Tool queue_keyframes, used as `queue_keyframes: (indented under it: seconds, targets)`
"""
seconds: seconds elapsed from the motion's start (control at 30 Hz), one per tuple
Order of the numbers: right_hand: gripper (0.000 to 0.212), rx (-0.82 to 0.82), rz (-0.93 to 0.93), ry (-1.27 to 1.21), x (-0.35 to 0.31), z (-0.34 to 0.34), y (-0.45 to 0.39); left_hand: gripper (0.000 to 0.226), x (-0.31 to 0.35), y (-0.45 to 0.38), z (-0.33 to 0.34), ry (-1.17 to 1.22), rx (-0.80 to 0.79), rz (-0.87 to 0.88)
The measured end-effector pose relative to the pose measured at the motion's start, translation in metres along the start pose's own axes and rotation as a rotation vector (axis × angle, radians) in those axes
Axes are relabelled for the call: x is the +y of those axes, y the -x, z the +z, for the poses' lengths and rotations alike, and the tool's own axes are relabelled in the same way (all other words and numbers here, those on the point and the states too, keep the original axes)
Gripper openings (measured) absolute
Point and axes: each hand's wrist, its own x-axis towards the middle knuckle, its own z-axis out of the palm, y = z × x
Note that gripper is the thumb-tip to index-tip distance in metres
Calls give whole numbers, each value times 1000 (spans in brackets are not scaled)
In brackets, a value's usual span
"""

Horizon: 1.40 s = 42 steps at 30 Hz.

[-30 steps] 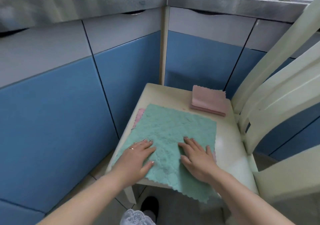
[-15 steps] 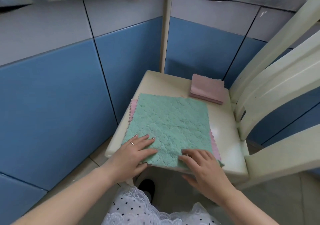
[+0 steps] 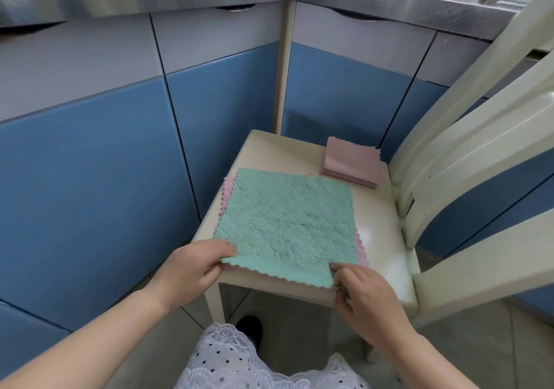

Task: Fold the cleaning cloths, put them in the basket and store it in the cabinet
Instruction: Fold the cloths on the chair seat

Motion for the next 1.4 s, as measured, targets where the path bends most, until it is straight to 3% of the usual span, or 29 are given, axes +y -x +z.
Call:
queue_keyframes:
  seconds: [0.1,0.17,0.37,0.53,0.73,1.1,1.23,1.33,1.4]
  targets:
    - [14,84,93,-37,3,-14,-8,34,4,0,-8,182,70,-139]
    - [21,130,193,-126,8,-22,-15,14,9,-5,-12,294,104,-238]
    - [18,285,463,-577,19,-41,-53,20,9,-36,-13,556,286,-465]
    - [10,338,538,-563,38,-39,-112,12,-2,-88,-11,624,388,-557]
    - [9,237,632,-561,68,-10,-160,12,-28,-143,3,582,300,-645]
    - [6,131,661,-393,97,22,-182,11,-51,-193,23,253,96,-641]
    - [6,164,604,-193,92,21,-182,27,-44,-192,19,145,32,-644]
    - [21,276,334,-7,69,24,-178,36,-20,-187,20,-178,168,-334]
    - [34,218,214,-10,42,32,-185,41,4,-187,29,-218,138,-114]
